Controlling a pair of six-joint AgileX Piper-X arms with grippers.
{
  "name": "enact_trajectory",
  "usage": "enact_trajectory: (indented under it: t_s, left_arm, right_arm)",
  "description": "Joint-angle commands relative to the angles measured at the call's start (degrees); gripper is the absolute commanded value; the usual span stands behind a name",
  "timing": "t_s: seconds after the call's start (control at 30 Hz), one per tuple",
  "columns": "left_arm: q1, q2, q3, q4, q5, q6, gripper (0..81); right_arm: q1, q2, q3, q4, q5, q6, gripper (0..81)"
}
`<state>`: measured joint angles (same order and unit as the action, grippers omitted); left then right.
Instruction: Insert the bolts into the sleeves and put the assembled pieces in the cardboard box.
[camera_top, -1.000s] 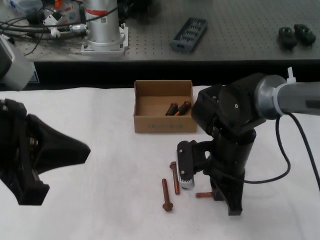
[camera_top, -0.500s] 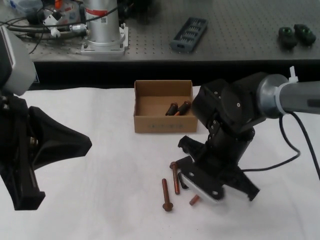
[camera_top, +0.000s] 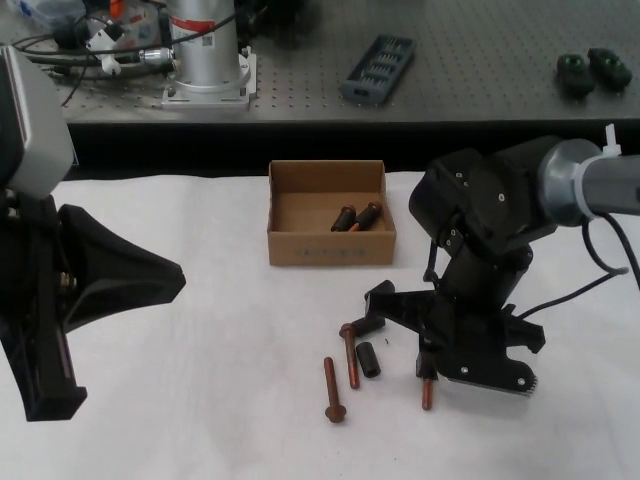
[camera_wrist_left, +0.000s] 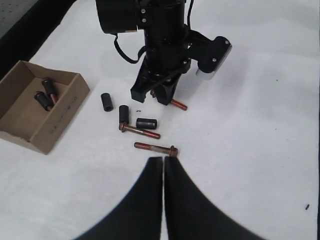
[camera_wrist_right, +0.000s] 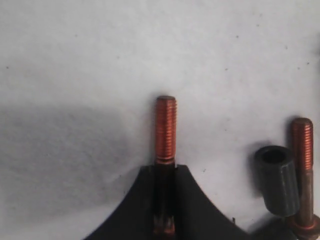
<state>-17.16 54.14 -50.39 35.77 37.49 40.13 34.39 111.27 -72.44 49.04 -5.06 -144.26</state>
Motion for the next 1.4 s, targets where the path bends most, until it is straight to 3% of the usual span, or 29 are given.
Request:
enact_trajectory:
  t_s: [0.0,0.13,0.17,0.33,0.4,0.63,1.1,1.2,1.37]
  left_arm:
    - [0.1,-0.4,-0.1,-0.8,0.2,1.0,0.6]
    - [0.1,-0.4,-0.1,-0.8,0.2,1.0,0.6]
    - [0.1,-0.4,-0.1,-0.8,0.2,1.0,0.6]
    - [0.1,-0.4,-0.1,-0.7,0.3,1.0,0.6]
    - [0.1,-0.4,-0.1,-0.7,0.4,1.0,0.6]
    - [0.1,-0.4,-0.1,-0.7,0.4,0.5,0.6]
    - [0.1,-0.4,-0.1,-0.7,0.4,-11.4,0.6]
    - [0.1,-0.4,-0.1,-0.1,0.4,-17.0,0.6]
    - [0.1,-0.4,-0.1,1.9,0.4,-24.4,0.6]
  right_arm:
    - [-0.5,0.1,-0.4,0.0,-0.7,-0.6,2.9]
    - [-0.6,0.1,-0.4,0.0,-1.1,0.9,0.6]
    - [-0.6,0.1,-0.4,0.0,-1.1,0.9,3.3]
    - [-0.6,0.1,-0.4,0.0,-1.1,0.9,31.7]
    - [-0.6,0.1,-0.4,0.0,-1.1,0.9,38.6]
    - [-0.6,0.1,-0.4,0.0,-1.1,5.3,40.0]
    - [3.1,-10.1,-0.4,1.7,0.2,52.1,40.0]
    - [4.5,-13.0,-0.4,1.7,0.2,70.5,40.0]
    - [5.7,-14.2,-0.4,1.8,0.2,118.3,40.0]
